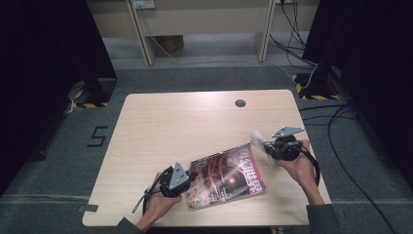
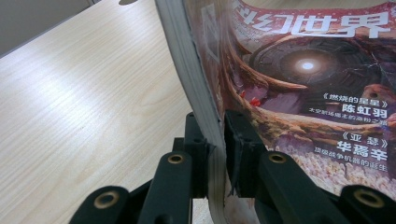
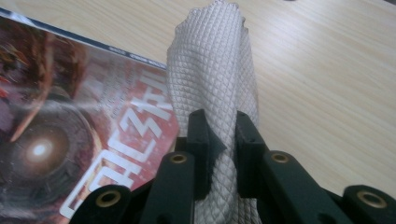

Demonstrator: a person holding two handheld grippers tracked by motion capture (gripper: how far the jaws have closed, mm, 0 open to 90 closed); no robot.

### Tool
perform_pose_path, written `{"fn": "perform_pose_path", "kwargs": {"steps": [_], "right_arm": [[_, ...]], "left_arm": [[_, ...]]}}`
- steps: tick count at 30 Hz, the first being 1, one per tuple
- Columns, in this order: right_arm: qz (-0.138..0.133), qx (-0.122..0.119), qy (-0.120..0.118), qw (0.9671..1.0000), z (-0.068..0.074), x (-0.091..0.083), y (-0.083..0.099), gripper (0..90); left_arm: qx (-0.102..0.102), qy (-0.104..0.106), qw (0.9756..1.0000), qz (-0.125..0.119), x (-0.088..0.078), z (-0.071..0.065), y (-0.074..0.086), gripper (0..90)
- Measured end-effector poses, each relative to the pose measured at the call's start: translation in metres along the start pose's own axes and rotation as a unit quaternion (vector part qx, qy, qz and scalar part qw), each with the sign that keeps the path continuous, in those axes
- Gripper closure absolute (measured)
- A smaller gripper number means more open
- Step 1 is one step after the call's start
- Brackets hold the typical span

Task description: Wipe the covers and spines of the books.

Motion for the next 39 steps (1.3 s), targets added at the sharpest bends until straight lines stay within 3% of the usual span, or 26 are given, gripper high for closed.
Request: {"fn": "perform_pose_path", "kwargs": {"steps": [18,28,39], "right_arm": [[0.033,0.037,0.029,0.9984,-0.028,0.0,0.04,80.4],[0.065,0.037,0.05,0.9959,-0.036,0.007,0.06,80.2],[0.093,0.046,0.042,0.9937,-0.04,0.019,0.074,75.0]], "left_arm": [[-0.002,0.002,1.0,-0.001,0.0,0.001,0.0,79.1],[-0.002,0.002,1.0,-0.001,0.0,0.001,0.0,79.2],[-0.002,0.002,1.0,-0.001,0.0,0.0,0.0,79.1]]}}
Point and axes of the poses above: each handheld gripper's, and its own axes: x roughly forward along the jaws, y roughly out of its underside, z roughly to its left, the point moved 4 cm from there along x, roughly forward along the jaws, and after that the axes turned 9 degrees about y, right-handed, at the moved point
